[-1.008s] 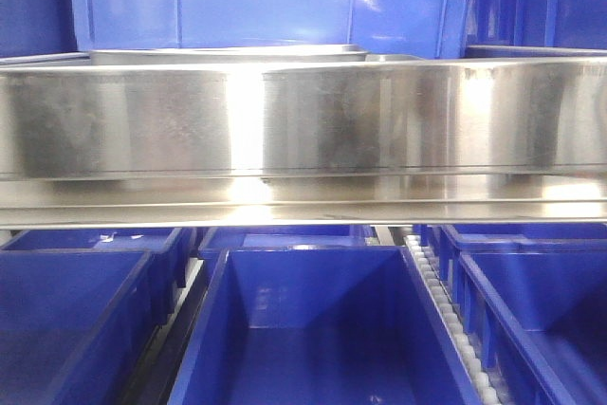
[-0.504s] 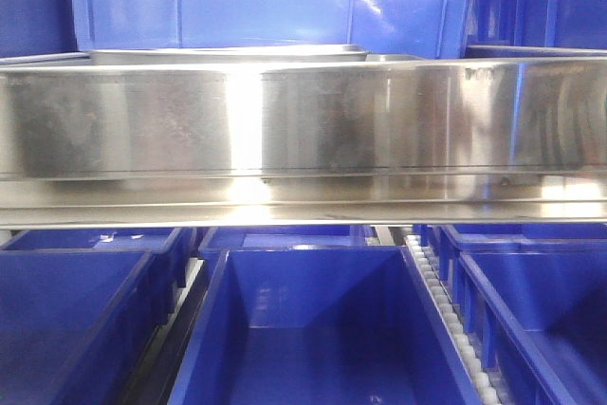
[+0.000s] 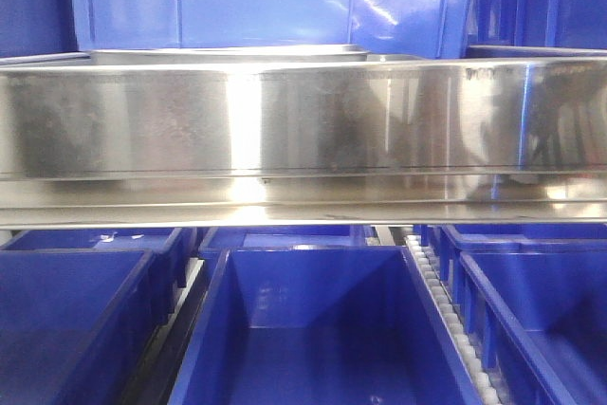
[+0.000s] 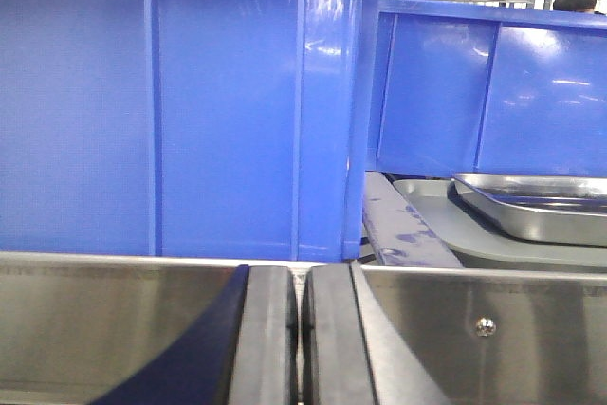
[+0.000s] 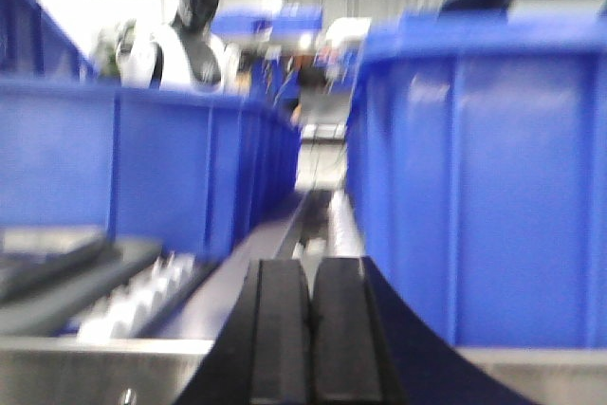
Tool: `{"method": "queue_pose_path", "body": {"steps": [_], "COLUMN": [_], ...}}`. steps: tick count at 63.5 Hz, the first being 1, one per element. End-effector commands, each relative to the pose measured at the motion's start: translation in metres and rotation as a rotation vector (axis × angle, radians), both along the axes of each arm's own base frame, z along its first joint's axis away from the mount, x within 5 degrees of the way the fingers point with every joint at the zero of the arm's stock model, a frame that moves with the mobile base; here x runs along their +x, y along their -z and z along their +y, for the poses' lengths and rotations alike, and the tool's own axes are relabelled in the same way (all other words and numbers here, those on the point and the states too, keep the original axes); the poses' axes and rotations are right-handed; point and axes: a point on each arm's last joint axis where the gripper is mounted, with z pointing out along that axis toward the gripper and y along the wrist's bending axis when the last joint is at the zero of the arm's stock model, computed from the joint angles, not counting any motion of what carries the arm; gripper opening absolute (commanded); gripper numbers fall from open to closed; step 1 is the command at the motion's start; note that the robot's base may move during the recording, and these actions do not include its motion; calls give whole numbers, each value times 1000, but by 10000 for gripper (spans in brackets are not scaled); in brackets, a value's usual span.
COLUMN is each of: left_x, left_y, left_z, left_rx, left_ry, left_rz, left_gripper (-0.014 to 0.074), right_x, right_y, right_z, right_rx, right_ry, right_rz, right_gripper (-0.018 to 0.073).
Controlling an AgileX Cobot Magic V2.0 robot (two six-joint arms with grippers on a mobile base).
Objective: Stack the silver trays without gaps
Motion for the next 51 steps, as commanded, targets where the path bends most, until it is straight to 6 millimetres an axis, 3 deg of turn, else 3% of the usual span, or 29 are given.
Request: {"method": "queue_pose_path", "body": {"steps": [1, 51], "left_x": [-1, -1], "left_y": [-2, -2], "left_z": [0, 0], "left_rx": [1, 1], "left_ry": [-3, -3], "left_rz": [-20, -20], "left_gripper": [11, 11], "right_x": [-2, -1], "right_y": [-2, 0], "right_z": [1, -1], "right_rx": [-25, -22], "right_ry": [1, 16], "right_rz": [-27, -3], "right_gripper": [-78, -78]}}
